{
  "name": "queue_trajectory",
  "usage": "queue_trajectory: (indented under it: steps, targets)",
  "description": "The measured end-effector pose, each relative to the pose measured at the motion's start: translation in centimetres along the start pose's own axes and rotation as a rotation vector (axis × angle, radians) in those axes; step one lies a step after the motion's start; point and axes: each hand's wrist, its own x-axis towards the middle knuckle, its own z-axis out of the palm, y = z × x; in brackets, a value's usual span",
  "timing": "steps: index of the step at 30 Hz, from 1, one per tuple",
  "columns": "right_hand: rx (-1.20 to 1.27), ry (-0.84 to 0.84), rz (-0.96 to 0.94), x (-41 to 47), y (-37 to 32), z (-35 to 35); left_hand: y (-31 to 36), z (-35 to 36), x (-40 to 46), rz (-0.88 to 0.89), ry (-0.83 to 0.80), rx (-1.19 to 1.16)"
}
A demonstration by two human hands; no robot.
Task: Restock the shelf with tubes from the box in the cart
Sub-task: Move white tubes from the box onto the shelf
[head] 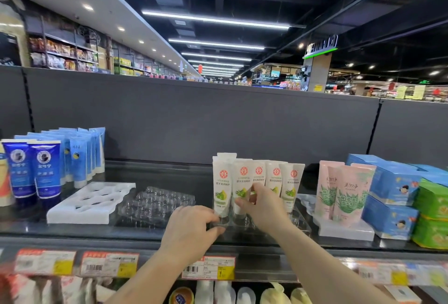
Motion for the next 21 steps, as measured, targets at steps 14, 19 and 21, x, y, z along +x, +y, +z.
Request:
queue_trajectory:
  steps: [14, 19, 21]
  targets:
    - [-0.099, -0.038, -0.016, 0.5, 0.7, 0.2, -0.2, 0.8, 0.2, -0.01, 0.036, 0.032]
    - [-0.166, -0.093, 0.001, 1.1, 0.2, -0.1, -0.2, 1.0, 0.2, -0.01, 0.048, 0.042]
    - [-0.19, -0.127, 0.014, 1.3, -0.1, -0.2, -0.2, 1.0, 0.2, -0.005, 0.046, 0.042]
